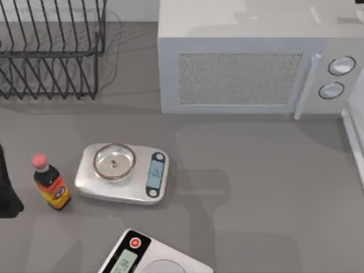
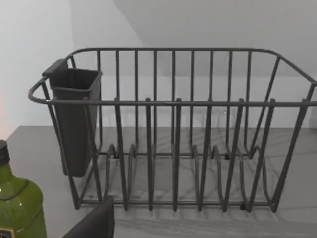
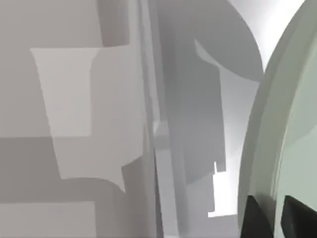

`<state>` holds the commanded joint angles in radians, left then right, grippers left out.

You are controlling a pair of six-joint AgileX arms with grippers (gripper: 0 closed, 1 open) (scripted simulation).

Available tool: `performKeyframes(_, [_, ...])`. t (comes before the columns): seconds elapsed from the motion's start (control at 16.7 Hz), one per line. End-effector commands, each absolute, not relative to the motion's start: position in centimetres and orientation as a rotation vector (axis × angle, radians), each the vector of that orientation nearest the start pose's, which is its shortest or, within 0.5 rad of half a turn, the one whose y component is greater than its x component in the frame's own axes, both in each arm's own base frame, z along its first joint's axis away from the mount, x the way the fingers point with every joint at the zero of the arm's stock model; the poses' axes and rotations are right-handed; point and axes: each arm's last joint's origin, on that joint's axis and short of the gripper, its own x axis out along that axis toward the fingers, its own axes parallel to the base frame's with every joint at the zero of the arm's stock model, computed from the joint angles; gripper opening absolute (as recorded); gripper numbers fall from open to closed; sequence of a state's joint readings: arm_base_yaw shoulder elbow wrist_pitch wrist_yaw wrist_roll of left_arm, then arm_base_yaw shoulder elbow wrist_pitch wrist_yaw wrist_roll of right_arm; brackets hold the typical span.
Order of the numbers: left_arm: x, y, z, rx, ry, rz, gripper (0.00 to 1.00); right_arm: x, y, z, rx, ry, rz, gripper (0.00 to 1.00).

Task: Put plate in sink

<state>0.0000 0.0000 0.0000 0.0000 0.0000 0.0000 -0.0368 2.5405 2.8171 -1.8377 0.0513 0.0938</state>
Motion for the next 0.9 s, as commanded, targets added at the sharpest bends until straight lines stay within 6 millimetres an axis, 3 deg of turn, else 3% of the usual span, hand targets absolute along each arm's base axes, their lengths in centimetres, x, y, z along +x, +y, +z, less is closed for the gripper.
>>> performKeyframes(0.12, [10.6, -0.1, 16.0, 0.0, 0.0, 0.0, 1.0, 48.2, -2.6, 24.2, 0.032, 1.572, -0.067, 0.0])
performKeyframes(0.24, [10.6, -0.1, 16.0, 0.0, 0.0, 0.0, 1.0, 49.2, -3.2, 22.2, 0.012, 1.569, -0.021, 0.0])
performKeyframes(0.54, [10.6, -0.1, 16.0, 0.0, 0.0, 0.0, 1.0, 49.4, -3.3, 21.7, 0.007, 1.566, -0.008, 0.0])
performKeyframes(0.9, [10.6, -0.1, 16.0, 0.0, 0.0, 0.0, 1.0, 49.4, -3.3, 21.7, 0.007, 1.566, -0.008, 0.45])
